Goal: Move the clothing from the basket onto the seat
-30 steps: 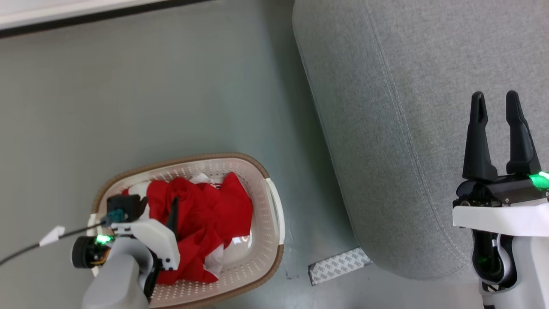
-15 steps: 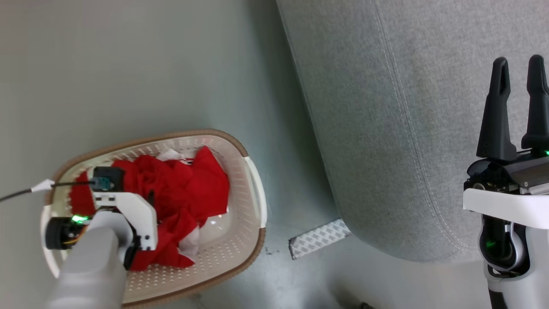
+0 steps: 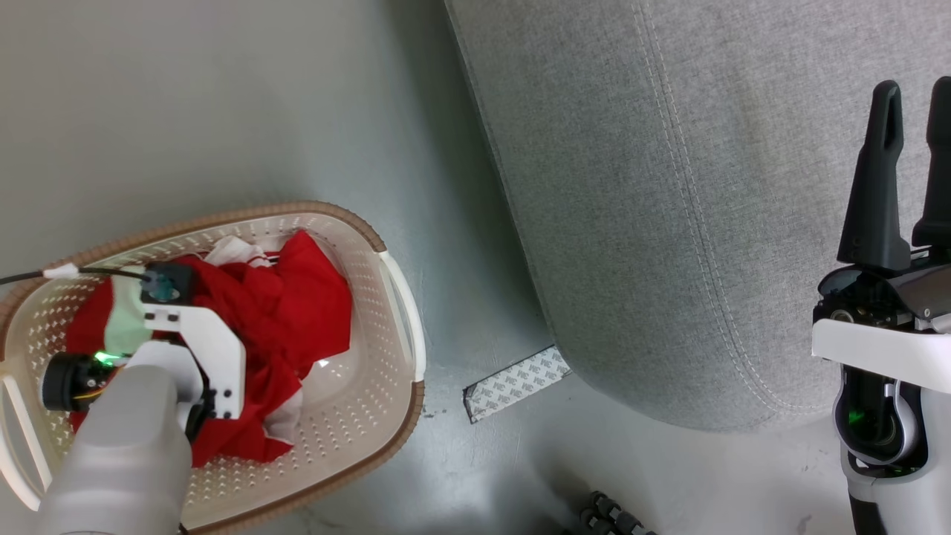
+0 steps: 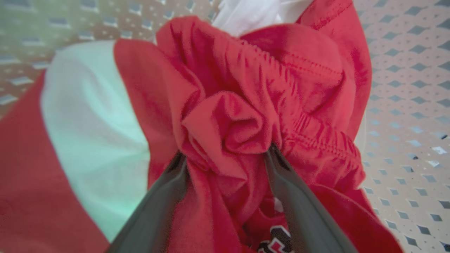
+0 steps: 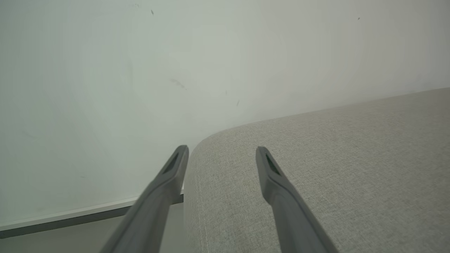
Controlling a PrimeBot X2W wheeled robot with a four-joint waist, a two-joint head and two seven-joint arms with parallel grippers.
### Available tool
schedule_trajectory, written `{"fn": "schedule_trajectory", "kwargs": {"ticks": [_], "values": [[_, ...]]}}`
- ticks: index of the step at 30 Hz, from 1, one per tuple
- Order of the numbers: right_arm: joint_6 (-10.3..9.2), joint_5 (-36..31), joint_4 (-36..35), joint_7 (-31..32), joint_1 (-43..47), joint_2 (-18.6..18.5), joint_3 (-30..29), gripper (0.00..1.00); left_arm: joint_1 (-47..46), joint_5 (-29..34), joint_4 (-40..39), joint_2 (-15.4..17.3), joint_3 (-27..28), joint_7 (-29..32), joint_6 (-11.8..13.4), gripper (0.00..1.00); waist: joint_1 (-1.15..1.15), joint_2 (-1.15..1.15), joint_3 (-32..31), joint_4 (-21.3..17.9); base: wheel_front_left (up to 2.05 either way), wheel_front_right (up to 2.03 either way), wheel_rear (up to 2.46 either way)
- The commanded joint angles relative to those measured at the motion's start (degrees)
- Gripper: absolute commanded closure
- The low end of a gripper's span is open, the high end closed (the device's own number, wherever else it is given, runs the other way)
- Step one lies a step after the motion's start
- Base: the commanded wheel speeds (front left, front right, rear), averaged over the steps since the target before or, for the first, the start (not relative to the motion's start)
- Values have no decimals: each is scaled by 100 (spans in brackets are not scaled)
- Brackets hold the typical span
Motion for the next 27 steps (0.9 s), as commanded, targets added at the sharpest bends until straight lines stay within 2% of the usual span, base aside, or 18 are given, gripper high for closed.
{"fn": "schedule_trajectory", "kwargs": {"ticks": [1, 2, 3, 4, 5, 10, 13, 27], "values": [[17, 42, -22, 3, -11, 17, -28, 0, -6, 16, 23, 34, -28, 115, -63, 0, 0, 0, 28, -7, 7, 7, 7], [17, 26, -30, 3, -3, 17, -30, 0, -9, 30, 27, 35, -64, 174, -95, 0, 0, 0, 39, 1, 11, 11, 11], [17, 3, -42, 2, 3, 17, -28, 0, -19, 28, 28, 45, -86, 199, -124, 53, 0, 0, 49, 12, 11, 11, 11], [17, -15, -55, 3, 5, 17, -21, 0, -31, 3, 30, 56, -95, 184, -147, 94, 0, 0, 56, 21, 8, 8, 8], [17, -27, -62, 3, 6, 17, -14, 0, -37, -31, 31, 64, -98, 165, -174, 100, 0, 0, 60, 27, 4, 4, 4], [17, -59, -41, 2, -30, 16, 9, 0, 30, -133, 33, 67, -118, 31, -246, 100, 0, 0, -42, 16, 0, 0, 0], [17, -123, -1, 3, -26, 15, 16, 0, 163, -173, 36, -45, -134, -72, -281, 100, 0, 0, -270, 91, 0, 0, 0], [17, -692, 296, 3, 348, 8, -43, 0, 849, -533, 43, -756, -355, -901, -414, 100, 0, 0, -1924, 822, 0, 0, 0]]}}
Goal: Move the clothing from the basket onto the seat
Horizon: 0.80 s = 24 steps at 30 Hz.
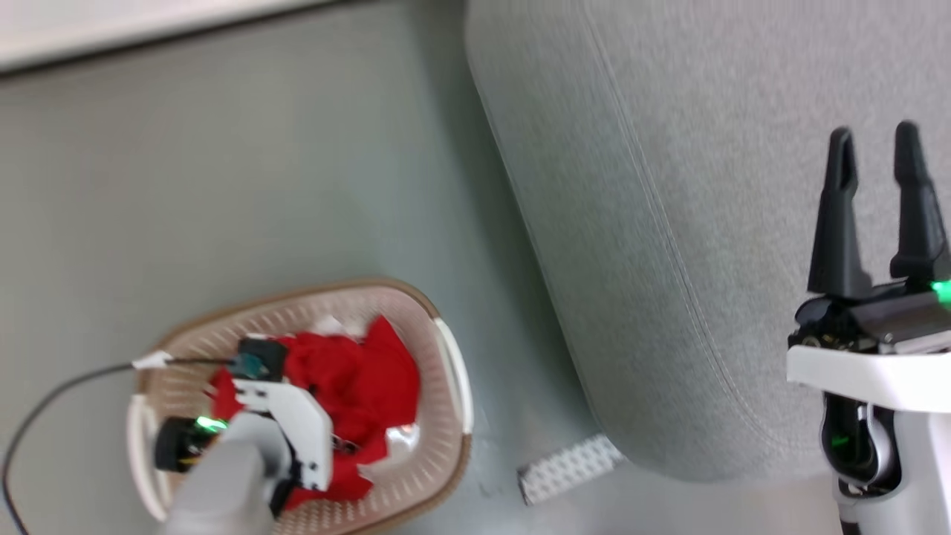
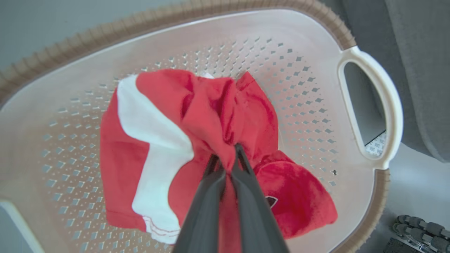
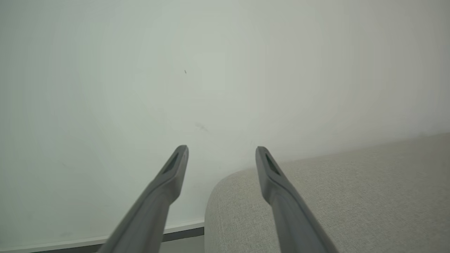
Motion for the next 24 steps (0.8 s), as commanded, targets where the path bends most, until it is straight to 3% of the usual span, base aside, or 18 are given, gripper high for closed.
{"fn": "schedule_trajectory", "kwargs": {"ticks": [1, 3, 12, 24], "values": [[17, -98, 55, 3, 115, -4, -14, 0, 151, -78, -2, -89, -73, -143, -24, 100, 0, 0, -582, 391, 0, 0, 0], [17, -171, 129, 3, 201, -6, 0, 0, 311, -261, -69, -243, -244, -242, -27, 100, 0, 0, -838, 518, 0, 0, 0], [17, -223, 399, 2, 565, -196, 64, 0, 963, -1224, -816, -359, -1424, -671, -12, 100, 0, 0, -1819, 1117, 0, 0, 0], [17, -175, 722, 3, 992, -408, 169, 0, 1379, -2189, -1961, -84, -2370, -1179, -13, 100, 0, 0, -2804, 1711, 0, 0, 0]]}}
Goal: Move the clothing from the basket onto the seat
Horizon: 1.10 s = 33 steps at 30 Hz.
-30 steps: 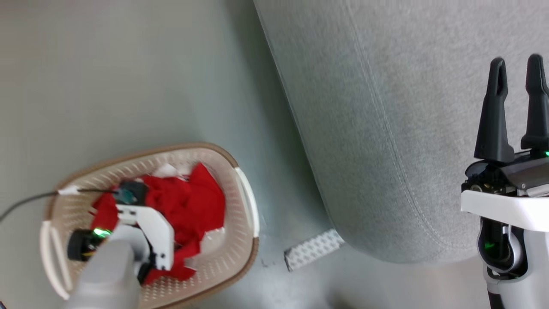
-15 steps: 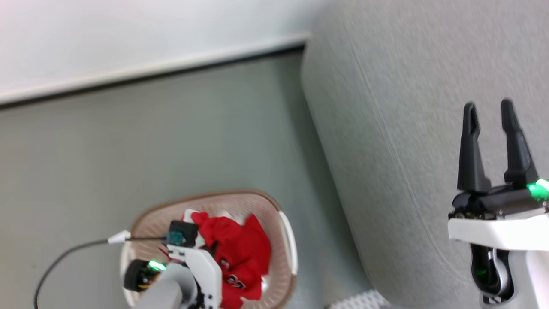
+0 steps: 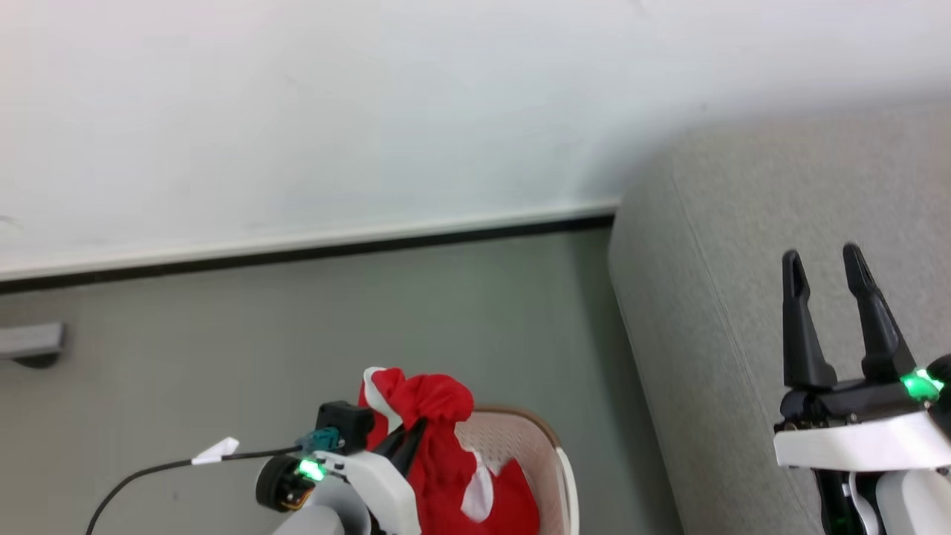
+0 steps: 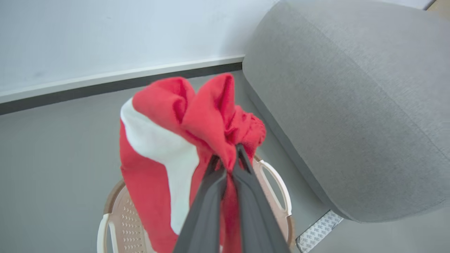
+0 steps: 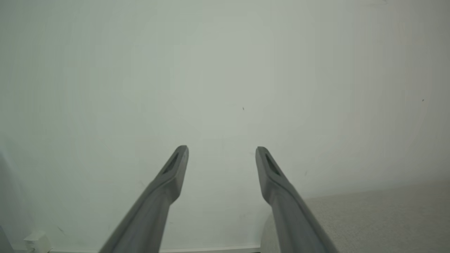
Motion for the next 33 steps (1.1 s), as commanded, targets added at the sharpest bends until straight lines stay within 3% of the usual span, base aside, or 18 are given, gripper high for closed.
{"fn": "schedule_trajectory", "kwargs": {"ticks": [1, 9, 23, 33], "values": [[17, 26, 28, 3, 99, -30, 4, 0, 50, -34, -96, 70, -16, -62, 11, 100, 2, 0, -285, 233, 0, 0, 0], [17, 93, 194, 3, 371, -74, 109, 0, -43, -24, -1144, 356, -13, -129, 58, 100, 2, 0, -700, 424, 0, 0, 0], [17, 184, 316, 3, 562, -25, 323, 0, -170, -30, -3369, 897, 244, 341, 612, 100, 2, 0, -893, 422, 0, 0, 0], [17, 307, 385, 3, 462, -64, 639, 0, 105, -117, -4258, 1135, 308, 713, 872, 100, 2, 0, -852, 378, 0, 0, 0]]}}
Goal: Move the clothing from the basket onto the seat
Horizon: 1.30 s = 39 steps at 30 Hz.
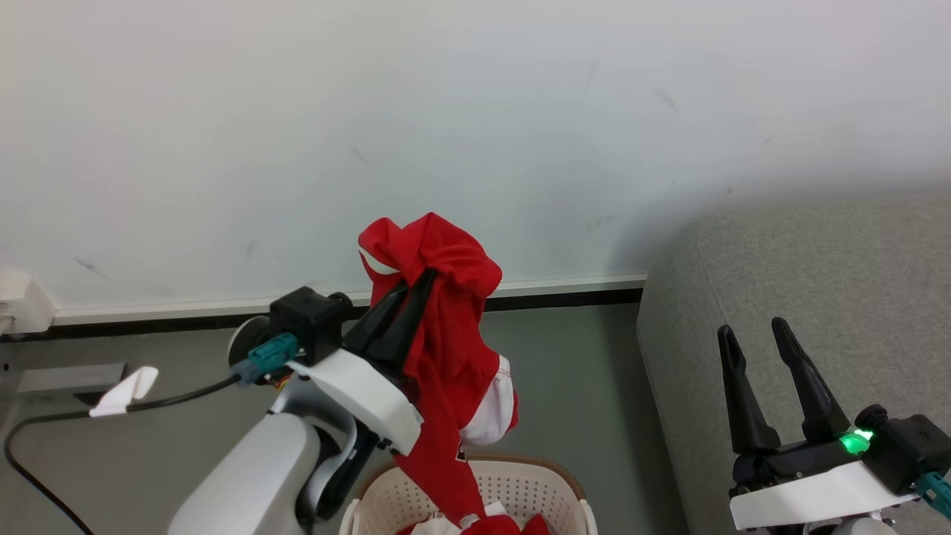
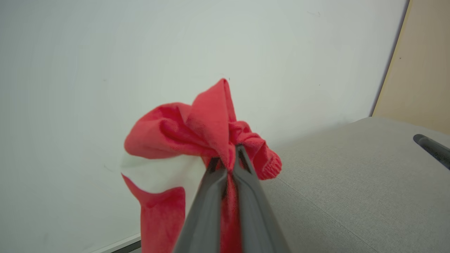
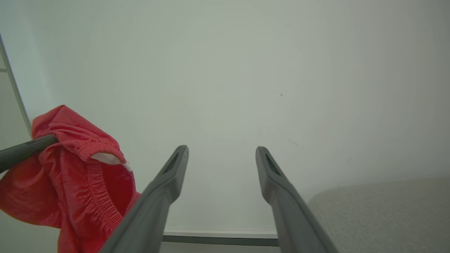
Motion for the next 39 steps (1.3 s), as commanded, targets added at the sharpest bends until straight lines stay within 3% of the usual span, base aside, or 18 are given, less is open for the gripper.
{"fn": "schedule_trajectory", "kwargs": {"ticks": [1, 9, 13, 19, 31, 39], "values": [[17, 29, 11, 3, -48, -41, 3, 0, 88, -36, -79, 38, 15, 26, 31, 100, 0, 0, 12, 4, 0, 0, 0], [17, 90, 46, 3, -103, -131, 247, 0, 135, -53, -250, 81, -14, 109, 91, 100, 0, 0, 63, 22, 0, 0, 0], [17, -83, 294, 3, -224, -255, 715, 0, 129, -69, -283, 50, -66, 142, 93, 100, 0, 0, 83, 43, 0, 0, 0], [16, -3, 632, 3, -545, -137, 1588, 0, -19, -103, -278, -101, -170, 173, 49, 100, 0, 0, 151, 158, 0, 0, 0], [16, 374, 1736, 3, -1378, -29, 3014, 0, -139, -42, -157, -437, -554, 181, -100, 100, 0, 0, 230, 518, 0, 0, 0], [16, 571, 2696, 3, -1946, 144, 3429, 0, -250, -30, -98, -666, -815, 203, -230, 100, 0, 0, 258, 816, 0, 0, 0]]}}
